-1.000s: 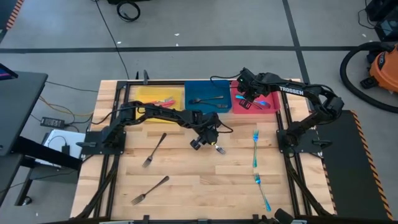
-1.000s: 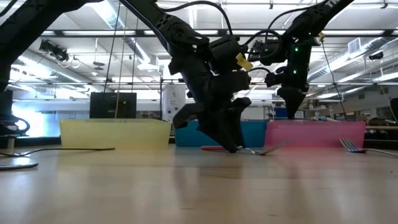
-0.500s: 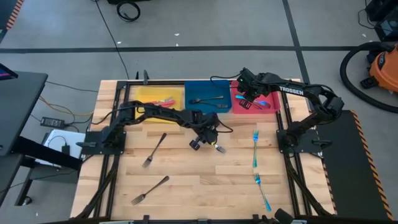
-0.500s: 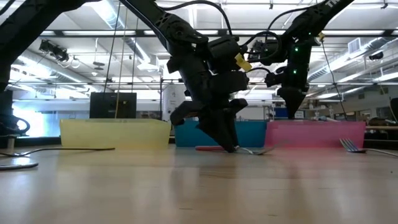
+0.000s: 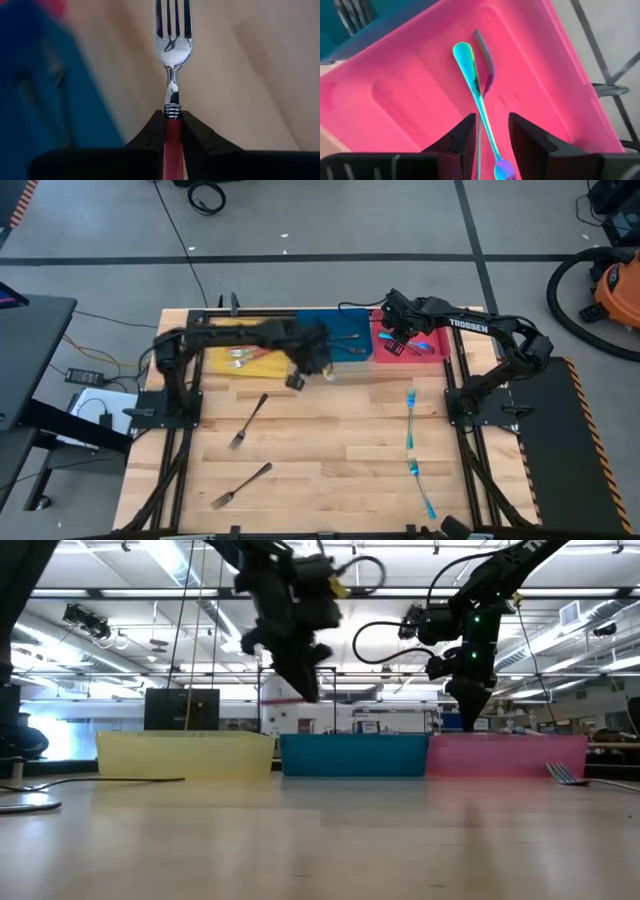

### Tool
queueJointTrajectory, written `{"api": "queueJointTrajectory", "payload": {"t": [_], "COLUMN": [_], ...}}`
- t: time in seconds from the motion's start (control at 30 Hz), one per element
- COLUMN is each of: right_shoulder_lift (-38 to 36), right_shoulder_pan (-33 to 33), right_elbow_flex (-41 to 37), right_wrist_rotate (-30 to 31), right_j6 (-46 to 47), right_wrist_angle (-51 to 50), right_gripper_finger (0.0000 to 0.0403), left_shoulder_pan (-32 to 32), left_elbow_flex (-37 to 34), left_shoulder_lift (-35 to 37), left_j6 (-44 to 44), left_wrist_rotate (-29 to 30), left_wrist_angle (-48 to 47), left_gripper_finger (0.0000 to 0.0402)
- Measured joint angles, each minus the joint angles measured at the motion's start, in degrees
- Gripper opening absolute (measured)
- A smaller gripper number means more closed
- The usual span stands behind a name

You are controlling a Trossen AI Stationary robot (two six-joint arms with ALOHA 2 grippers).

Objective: Sort silverware by color (type)
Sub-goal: Put the pink fork into the yellow bin

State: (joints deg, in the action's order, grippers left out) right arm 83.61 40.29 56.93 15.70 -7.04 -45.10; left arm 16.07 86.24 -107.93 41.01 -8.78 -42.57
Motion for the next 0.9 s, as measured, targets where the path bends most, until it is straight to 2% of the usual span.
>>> {"api": "queueJointTrajectory", "payload": {"t": [0.13, 0.3, 0.43, 0.63, 0.73, 0.9], "right_shoulder_lift": [0.0, 0.0, 0.0, 0.0, 0.0, 0.0], "right_shoulder_pan": [-0.1, -0.2, -0.2, -0.3, -0.9, -1.9], "right_elbow_flex": [0.0, 0.0, 0.0, 0.0, 0.0, 0.0], "right_wrist_rotate": [-3.2, -5.3, -5.4, -9.0, -11.2, -11.3], "right_j6": [0.3, 1.5, 2.2, 3.4, 3.5, 3.6], "right_wrist_angle": [0.0, -0.3, -1.3, -2.9, -2.2, -1.7], "right_gripper_finger": [0.0124, 0.0124, 0.0124, 0.0122, 0.0122, 0.0122], "left_shoulder_pan": [5.0, 13.2, 20.1, 28.9, 31.0, 33.0], "left_elbow_flex": [0.0, 0.1, -2.9, -12.4, -16.5, -21.0], "left_shoulder_lift": [5.1, 10.5, 12.9, 13.2, 13.2, 13.2], "left_j6": [-2.0, -7.9, -10.8, -11.4, -10.2, -9.3], "left_wrist_rotate": [2.7, 2.7, 2.7, 2.6, 2.6, 2.2], "left_wrist_angle": [-7.1, -16.9, -19.7, -17.6, -13.8, -8.5], "left_gripper_finger": [0.0037, 0.0042, 0.004, 0.0041, 0.0042, 0.0044]}}
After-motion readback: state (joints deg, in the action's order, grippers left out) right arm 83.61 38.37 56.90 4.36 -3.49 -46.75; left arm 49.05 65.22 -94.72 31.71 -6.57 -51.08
